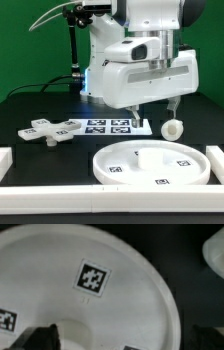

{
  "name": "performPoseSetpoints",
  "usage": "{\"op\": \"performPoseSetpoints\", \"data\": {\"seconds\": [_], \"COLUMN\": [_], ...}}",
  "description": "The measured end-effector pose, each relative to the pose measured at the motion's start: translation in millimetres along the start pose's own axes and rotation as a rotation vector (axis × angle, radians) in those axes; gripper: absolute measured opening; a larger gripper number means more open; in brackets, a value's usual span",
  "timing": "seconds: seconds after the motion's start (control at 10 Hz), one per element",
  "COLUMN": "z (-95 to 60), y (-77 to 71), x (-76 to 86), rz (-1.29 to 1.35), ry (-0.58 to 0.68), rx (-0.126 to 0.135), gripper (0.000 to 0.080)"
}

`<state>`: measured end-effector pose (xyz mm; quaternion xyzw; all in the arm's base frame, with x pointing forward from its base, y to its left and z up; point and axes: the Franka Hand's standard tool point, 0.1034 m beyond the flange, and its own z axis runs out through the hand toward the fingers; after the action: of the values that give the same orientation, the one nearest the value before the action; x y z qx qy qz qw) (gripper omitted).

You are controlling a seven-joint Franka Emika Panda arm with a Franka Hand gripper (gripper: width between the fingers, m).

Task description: Assemble round table

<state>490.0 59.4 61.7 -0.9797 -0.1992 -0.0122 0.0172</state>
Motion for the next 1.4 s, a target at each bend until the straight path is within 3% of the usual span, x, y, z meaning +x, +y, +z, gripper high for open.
{"op": "performPoseSetpoints", "data": {"seconds": [0.3, 0.7, 1.0, 1.2, 1.4], "z": [3.1, 2.5, 4.6, 11.2, 27.9], "y": [-9.1, -14.9, -18.9, -30.5, -45.1], "x": [-6.0, -2.3, -5.1, -8.7, -15.4], "rz": [0.374, 0.572, 0.833, 0.958, 0.964], "ry": [-0.03, -0.029, -0.045, -0.053, -0.045], "rx": [0.056, 0.066, 0.09, 0.1, 0.089], "gripper": [0.0649, 0.0649, 0.0649, 0.0649, 0.0649]}}
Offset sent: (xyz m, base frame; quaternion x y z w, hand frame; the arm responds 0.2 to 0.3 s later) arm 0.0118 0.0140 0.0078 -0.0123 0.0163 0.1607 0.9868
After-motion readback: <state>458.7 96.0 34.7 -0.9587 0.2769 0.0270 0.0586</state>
